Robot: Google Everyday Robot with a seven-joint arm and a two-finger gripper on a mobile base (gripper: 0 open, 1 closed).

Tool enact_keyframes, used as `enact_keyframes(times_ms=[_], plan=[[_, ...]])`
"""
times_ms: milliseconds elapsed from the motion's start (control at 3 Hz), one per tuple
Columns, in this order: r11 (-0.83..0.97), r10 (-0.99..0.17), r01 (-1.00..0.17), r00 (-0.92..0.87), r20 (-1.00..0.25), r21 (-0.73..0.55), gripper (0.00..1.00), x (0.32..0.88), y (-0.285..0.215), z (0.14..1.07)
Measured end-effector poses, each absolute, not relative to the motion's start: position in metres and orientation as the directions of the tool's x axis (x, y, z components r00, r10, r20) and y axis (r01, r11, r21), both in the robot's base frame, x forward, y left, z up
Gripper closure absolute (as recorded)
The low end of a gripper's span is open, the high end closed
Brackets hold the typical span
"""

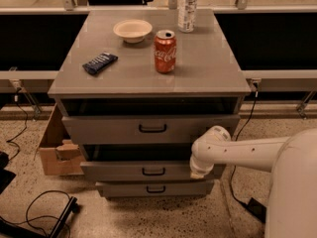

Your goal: Open middle drawer

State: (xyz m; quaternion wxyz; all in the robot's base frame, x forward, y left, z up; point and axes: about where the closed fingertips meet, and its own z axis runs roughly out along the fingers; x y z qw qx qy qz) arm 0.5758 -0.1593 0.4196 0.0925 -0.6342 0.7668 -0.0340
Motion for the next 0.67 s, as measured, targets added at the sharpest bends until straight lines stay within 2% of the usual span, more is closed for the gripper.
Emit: enact_keyframes(times_ms=[333,667], plan=[[0.193,-0.979,-0.966,-0.178,-0.099,-0.17,0.87,0.5758,-0.1593,0.4263],[0.193,-0.979,-0.966,-0.178,-0.099,-0.17,0.87,0.5758,-0.1593,0.4336]])
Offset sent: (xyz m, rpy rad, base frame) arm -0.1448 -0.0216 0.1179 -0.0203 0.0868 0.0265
